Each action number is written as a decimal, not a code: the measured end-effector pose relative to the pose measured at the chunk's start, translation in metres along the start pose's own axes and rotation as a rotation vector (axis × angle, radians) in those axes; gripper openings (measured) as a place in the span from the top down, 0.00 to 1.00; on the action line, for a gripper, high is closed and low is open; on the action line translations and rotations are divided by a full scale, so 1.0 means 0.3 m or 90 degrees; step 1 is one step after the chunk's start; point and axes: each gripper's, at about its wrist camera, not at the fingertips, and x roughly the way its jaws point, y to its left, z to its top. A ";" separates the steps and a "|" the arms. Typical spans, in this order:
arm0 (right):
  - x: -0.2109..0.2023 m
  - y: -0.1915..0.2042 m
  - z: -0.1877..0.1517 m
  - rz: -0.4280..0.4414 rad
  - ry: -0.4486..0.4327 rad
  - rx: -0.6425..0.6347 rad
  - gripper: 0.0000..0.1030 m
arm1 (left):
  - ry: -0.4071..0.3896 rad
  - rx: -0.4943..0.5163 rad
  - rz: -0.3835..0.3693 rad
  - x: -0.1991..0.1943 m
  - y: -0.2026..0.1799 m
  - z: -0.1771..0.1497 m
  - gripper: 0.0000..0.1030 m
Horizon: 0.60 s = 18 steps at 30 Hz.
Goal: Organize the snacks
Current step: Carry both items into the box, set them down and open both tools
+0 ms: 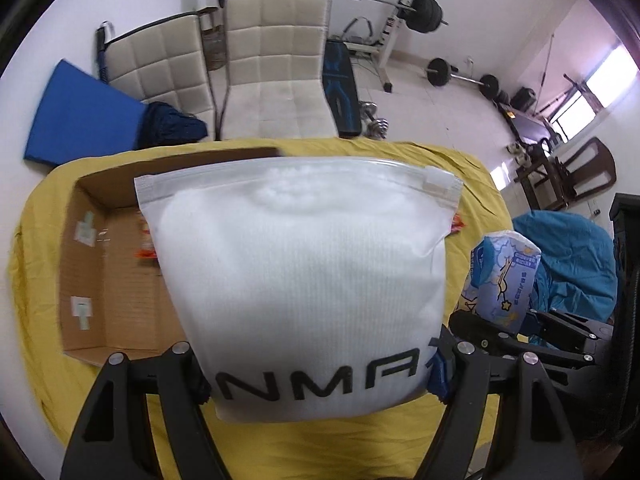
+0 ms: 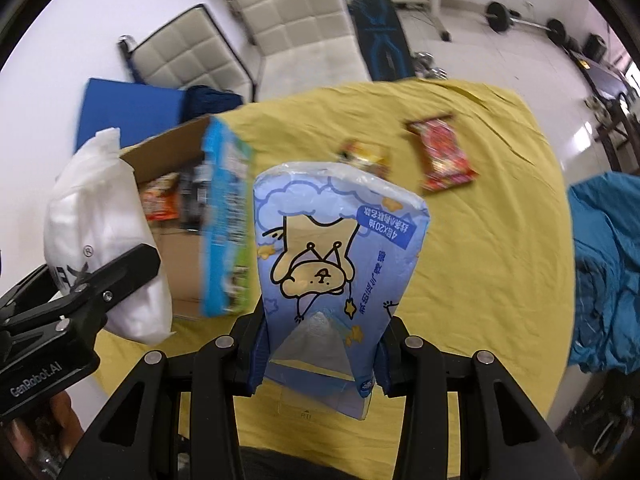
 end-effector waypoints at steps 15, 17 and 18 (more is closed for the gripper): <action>0.198 0.568 0.124 0.048 0.041 -0.076 0.57 | 0.053 -0.090 0.060 0.053 0.613 0.037 0.27; 0.255 0.622 0.139 0.043 0.055 -0.083 0.57 | 0.064 -0.104 0.057 0.075 0.660 0.038 0.27; 0.285 0.652 0.147 0.041 0.062 -0.086 0.57 | 0.071 -0.109 0.059 0.093 0.685 0.040 0.27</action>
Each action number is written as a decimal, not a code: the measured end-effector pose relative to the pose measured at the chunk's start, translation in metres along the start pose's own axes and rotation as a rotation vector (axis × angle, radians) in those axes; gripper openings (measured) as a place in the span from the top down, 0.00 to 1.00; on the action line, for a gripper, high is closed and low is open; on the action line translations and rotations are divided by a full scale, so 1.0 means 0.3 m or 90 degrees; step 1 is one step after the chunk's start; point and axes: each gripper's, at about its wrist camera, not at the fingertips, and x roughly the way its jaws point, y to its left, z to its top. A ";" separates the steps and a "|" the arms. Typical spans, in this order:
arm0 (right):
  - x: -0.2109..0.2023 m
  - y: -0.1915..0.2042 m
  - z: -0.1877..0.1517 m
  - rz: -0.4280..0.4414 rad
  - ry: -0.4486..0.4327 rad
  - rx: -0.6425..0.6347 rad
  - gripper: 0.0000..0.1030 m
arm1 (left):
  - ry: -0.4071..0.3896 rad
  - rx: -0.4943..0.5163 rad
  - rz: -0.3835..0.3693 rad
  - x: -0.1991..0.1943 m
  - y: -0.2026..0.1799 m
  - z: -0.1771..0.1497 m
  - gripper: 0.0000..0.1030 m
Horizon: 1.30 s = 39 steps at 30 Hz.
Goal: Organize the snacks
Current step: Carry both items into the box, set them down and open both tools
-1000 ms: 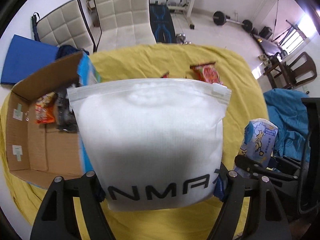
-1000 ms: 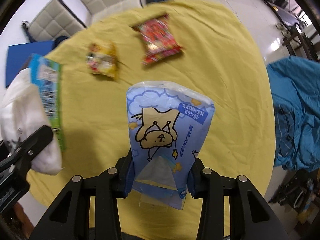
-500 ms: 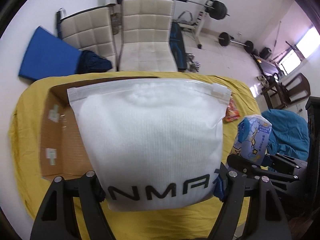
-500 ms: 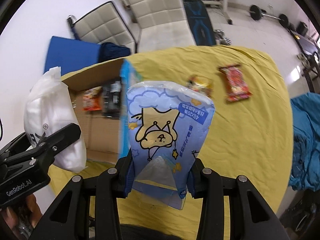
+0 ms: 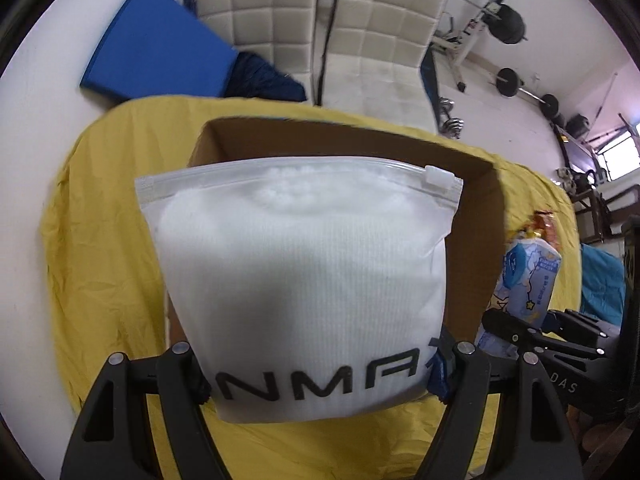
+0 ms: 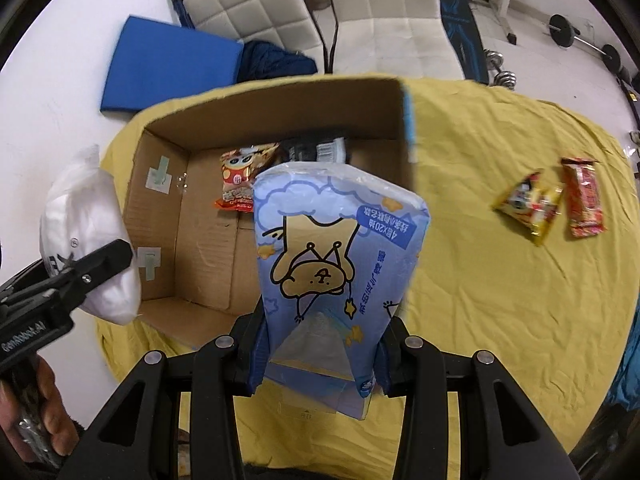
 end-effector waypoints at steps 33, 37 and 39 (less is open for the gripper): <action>0.622 0.138 0.003 -0.050 0.191 0.034 0.52 | 0.167 0.041 0.034 0.495 0.044 0.213 0.24; 0.619 0.133 0.015 -0.052 0.188 0.042 0.47 | 0.177 0.041 0.032 0.492 0.048 0.222 0.24; 0.624 0.128 0.018 -0.055 0.191 0.044 0.43 | 0.189 0.045 0.036 0.492 0.050 0.236 0.24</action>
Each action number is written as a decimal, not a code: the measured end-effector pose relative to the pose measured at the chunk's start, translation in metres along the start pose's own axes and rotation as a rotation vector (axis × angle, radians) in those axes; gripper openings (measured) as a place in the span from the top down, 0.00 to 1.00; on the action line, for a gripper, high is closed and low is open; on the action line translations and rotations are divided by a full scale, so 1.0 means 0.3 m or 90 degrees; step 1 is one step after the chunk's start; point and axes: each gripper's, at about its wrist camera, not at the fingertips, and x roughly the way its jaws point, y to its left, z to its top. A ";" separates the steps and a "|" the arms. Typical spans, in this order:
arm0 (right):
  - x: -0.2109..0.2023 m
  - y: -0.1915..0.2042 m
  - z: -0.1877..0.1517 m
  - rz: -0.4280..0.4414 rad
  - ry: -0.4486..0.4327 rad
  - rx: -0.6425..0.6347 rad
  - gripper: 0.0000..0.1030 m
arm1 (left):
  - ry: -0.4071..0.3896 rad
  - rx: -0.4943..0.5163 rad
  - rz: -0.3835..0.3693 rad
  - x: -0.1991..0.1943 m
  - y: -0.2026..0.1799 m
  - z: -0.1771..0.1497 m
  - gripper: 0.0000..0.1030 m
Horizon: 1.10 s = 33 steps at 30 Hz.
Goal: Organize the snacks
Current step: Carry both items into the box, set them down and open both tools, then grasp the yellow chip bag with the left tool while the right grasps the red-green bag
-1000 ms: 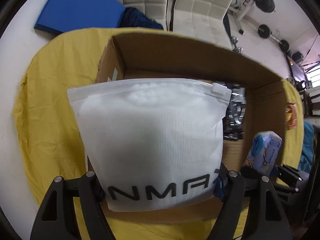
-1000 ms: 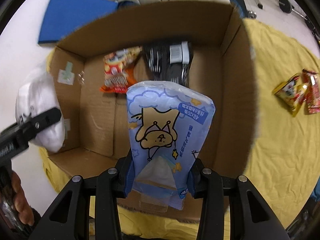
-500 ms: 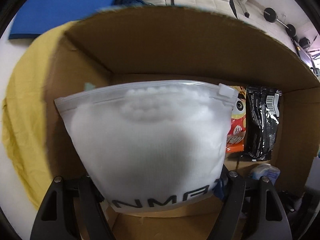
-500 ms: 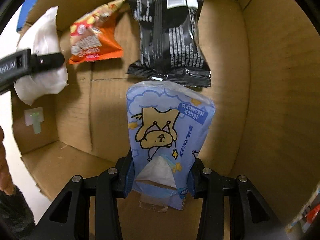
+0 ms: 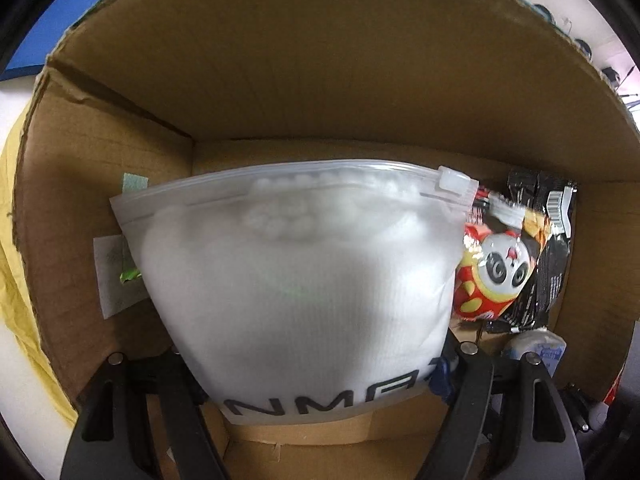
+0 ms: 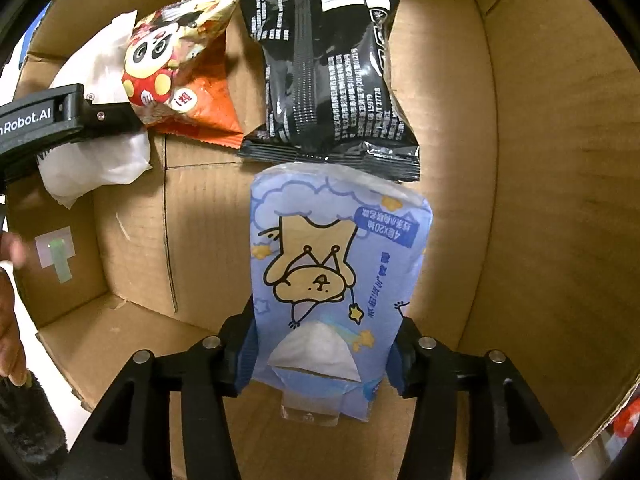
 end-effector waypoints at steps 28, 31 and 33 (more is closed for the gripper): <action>-0.262 0.050 -0.044 -0.061 -0.104 -0.018 0.00 | -0.142 -0.015 -0.028 -0.343 0.037 -0.198 0.04; -0.307 0.054 -0.065 -0.065 -0.127 -0.028 0.00 | -0.177 -0.031 -0.023 -0.370 0.055 -0.264 0.04; -0.338 0.040 -0.086 -0.059 -0.140 -0.030 0.00 | -0.202 -0.043 -0.010 -0.392 0.055 -0.312 0.04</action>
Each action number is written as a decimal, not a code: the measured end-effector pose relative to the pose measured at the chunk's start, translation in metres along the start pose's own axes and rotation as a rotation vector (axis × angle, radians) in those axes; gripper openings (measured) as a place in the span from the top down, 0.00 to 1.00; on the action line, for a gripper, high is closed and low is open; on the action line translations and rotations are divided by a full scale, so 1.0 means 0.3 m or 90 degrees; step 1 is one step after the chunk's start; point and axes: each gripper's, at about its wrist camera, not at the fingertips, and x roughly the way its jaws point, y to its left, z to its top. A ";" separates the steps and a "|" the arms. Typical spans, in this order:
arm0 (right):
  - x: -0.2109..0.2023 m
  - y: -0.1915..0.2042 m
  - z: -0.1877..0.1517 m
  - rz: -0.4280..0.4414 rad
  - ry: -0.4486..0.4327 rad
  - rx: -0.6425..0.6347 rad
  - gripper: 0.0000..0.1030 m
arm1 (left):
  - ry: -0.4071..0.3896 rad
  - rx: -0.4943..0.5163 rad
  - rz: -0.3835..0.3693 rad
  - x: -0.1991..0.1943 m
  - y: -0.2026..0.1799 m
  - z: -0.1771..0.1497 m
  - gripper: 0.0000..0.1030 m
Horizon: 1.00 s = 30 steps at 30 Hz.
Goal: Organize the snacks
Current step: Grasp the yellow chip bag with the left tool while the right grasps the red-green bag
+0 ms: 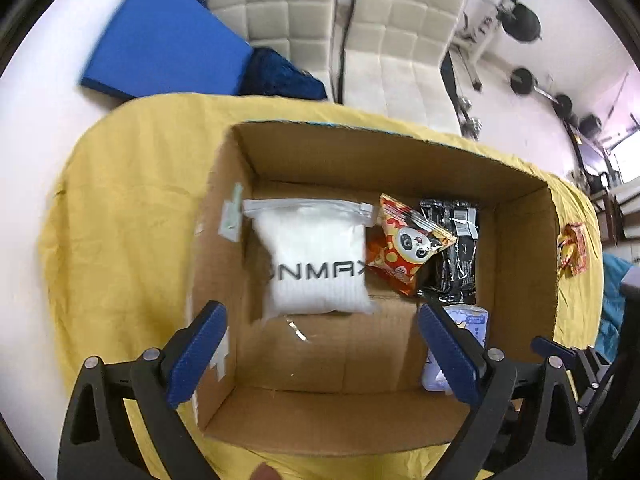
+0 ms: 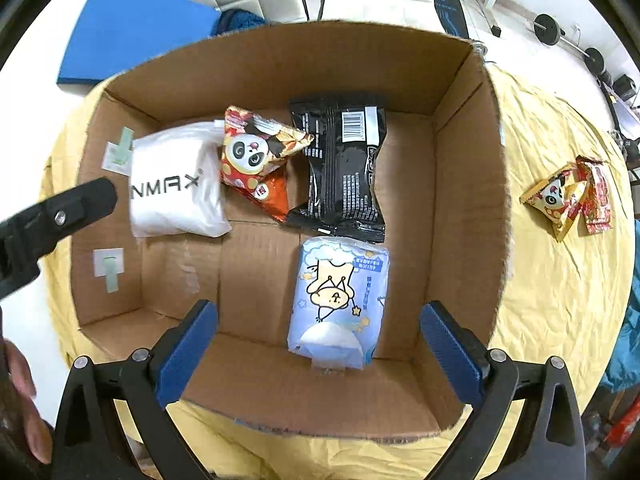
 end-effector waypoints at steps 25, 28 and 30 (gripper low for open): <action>-0.429 -0.031 -0.323 0.024 -0.148 -0.018 0.00 | -0.121 0.033 0.001 -0.403 -0.076 -0.323 0.04; -0.468 -0.035 -0.344 0.031 -0.162 -0.023 0.00 | -0.121 0.023 0.002 -0.416 -0.077 -0.340 0.04; -0.493 -0.049 -0.353 0.042 -0.169 -0.020 0.00 | -0.127 0.013 -0.015 -0.424 -0.082 -0.347 0.04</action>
